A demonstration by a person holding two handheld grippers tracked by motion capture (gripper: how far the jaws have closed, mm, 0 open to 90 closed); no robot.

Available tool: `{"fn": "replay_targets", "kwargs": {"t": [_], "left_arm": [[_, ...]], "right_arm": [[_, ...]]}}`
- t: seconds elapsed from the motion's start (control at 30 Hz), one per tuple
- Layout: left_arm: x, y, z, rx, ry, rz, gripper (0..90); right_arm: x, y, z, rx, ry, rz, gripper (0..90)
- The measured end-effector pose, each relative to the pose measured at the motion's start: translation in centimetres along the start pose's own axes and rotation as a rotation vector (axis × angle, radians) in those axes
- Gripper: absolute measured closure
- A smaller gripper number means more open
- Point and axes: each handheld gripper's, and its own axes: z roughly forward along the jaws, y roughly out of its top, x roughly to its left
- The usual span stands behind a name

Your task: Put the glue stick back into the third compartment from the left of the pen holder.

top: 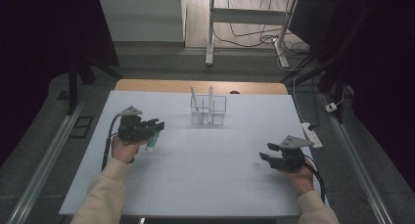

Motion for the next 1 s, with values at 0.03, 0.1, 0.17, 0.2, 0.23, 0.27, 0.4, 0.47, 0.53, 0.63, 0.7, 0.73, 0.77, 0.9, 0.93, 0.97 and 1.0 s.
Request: {"fn": "replay_targets", "kwargs": {"t": [0.03,0.1,0.17,0.2,0.23,0.27,0.4,0.47,0.53,0.63,0.7,0.73,0.77,0.9,0.93,0.97,1.0], "left_arm": [[-0.2,0.2,0.1,-0.006,-0.005,0.005,65.1],[-0.5,0.6,0.4,-0.014,-0.012,0.015,65.1],[-0.9,1.0,0.8,-0.016,-0.018,0.03,65.1],[-1.1,1.2,0.9,-0.019,-0.02,0.037,65.1],[-1.3,1.4,1.1,-0.025,-0.023,0.043,65.1],[-1.5,1.6,1.2,-0.029,-0.028,0.046,65.1],[-2.0,2.4,1.8,-0.04,-0.039,0.059,65.1],[-2.1,2.7,2.0,-0.048,-0.042,0.062,65.1],[-2.2,2.9,2.3,-0.052,-0.041,0.063,65.1],[-2.3,3.3,2.7,-0.057,-0.037,0.064,65.1],[-2.3,3.6,2.9,-0.062,-0.035,0.066,65.0],[-2.4,3.7,3.0,-0.065,-0.034,0.068,65.1],[-2.4,3.8,3.2,-0.07,-0.038,0.066,65.1],[-2.6,4.5,3.7,-0.076,-0.046,0.07,65.0],[-2.7,4.7,3.8,-0.078,-0.052,0.068,65.0],[-2.7,4.8,3.9,-0.08,-0.055,0.071,65.0],[-2.8,5.0,4.1,-0.082,-0.058,0.073,65.0]], "right_arm": [[0.0,0.0,-0.1,0.002,-0.001,-0.001,45.5],[0.0,-0.1,-0.2,-0.002,0.0,0.003,45.4],[0.0,-0.2,-0.3,0.003,-0.002,0.003,45.3],[-0.1,-0.2,-0.3,0.002,0.0,0.005,45.2],[-0.1,-0.2,-0.3,-0.001,-0.001,0.007,45.1],[-0.1,-0.2,-0.3,0.0,-0.003,0.007,45.1],[-0.1,-0.2,-0.3,0.0,-0.004,0.007,45.0],[-0.2,-0.2,-0.3,0.0,-0.004,0.008,45.0],[-0.2,-0.3,-0.3,0.001,-0.005,0.008,45.0],[-0.2,-0.3,-0.3,0.002,-0.006,0.009,45.0],[-0.2,-0.3,-0.3,0.002,-0.007,0.008,45.0],[-0.2,-0.3,-0.3,0.003,-0.007,0.007,45.0],[-0.2,-0.3,-0.3,0.003,-0.005,0.007,45.0],[-0.2,-0.3,-0.2,0.007,-0.005,0.009,44.9],[-0.2,-0.3,-0.2,0.008,-0.005,0.01,44.9],[-0.2,-0.3,-0.2,0.008,-0.006,0.009,44.9],[-0.2,-0.3,-0.2,0.008,-0.007,0.009,44.9]]}}
